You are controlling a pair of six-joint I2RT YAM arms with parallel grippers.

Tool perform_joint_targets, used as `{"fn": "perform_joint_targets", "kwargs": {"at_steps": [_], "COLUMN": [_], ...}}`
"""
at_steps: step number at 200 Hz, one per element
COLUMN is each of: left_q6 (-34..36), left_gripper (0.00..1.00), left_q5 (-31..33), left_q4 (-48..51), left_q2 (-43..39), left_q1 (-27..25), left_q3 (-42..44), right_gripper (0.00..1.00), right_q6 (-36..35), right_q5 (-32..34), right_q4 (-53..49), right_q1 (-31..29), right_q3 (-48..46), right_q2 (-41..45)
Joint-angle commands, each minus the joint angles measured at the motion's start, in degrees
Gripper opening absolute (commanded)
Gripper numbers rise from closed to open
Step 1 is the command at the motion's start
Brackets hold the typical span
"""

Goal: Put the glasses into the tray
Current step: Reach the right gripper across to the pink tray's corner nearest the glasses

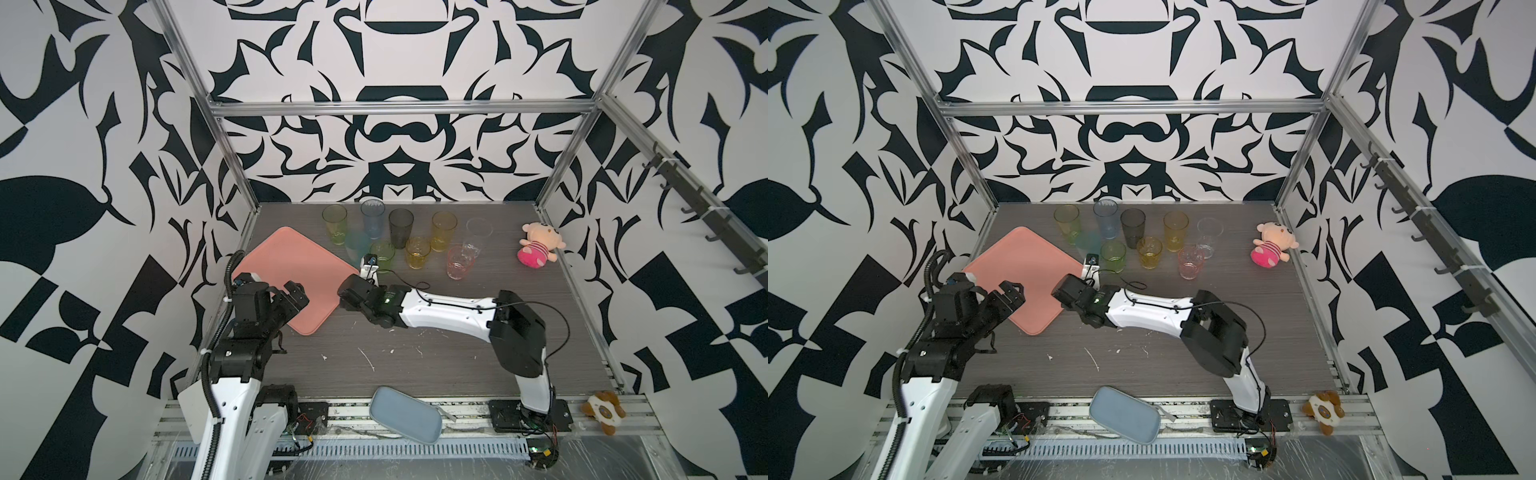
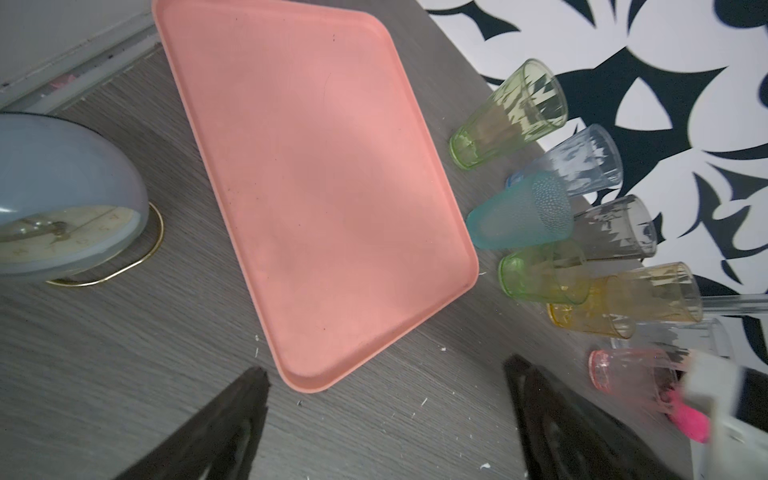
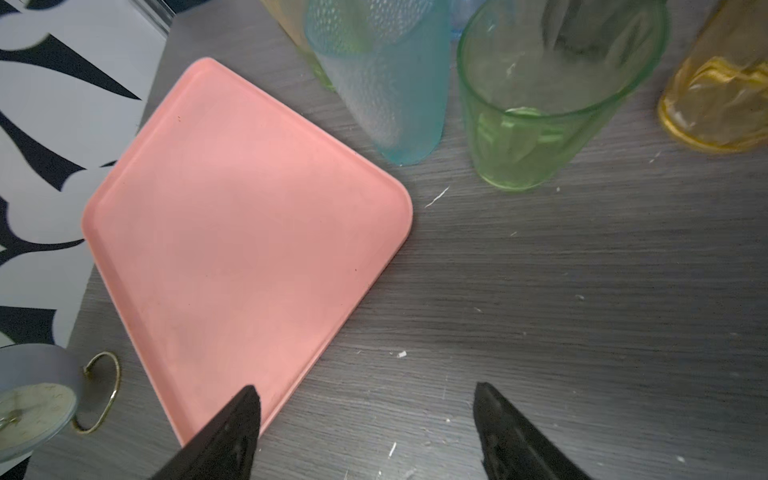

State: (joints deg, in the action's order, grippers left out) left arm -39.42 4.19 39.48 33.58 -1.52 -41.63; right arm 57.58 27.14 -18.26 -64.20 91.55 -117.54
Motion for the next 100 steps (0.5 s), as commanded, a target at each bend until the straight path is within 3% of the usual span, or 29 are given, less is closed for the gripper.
{"fn": "perform_joint_targets", "kwargs": {"at_steps": [1,100], "left_q6": [-0.8,-1.0], "left_gripper": [0.99,0.99], "left_q5": [0.5,1.8], "left_q4": [3.4,6.7], "left_q2": [-2.9,-7.4], "left_q1": [0.0,0.0], "left_q3": [-2.3,-5.0], "right_gripper": [0.84,0.81], "right_q6": [2.1,4.8], "right_q5": [1.9,2.1], "right_q4": [-5.4,-12.9], "right_q1": [0.0,-0.4], "right_q3": [7.2,24.2], "right_q2": [-3.6,-17.6]}}
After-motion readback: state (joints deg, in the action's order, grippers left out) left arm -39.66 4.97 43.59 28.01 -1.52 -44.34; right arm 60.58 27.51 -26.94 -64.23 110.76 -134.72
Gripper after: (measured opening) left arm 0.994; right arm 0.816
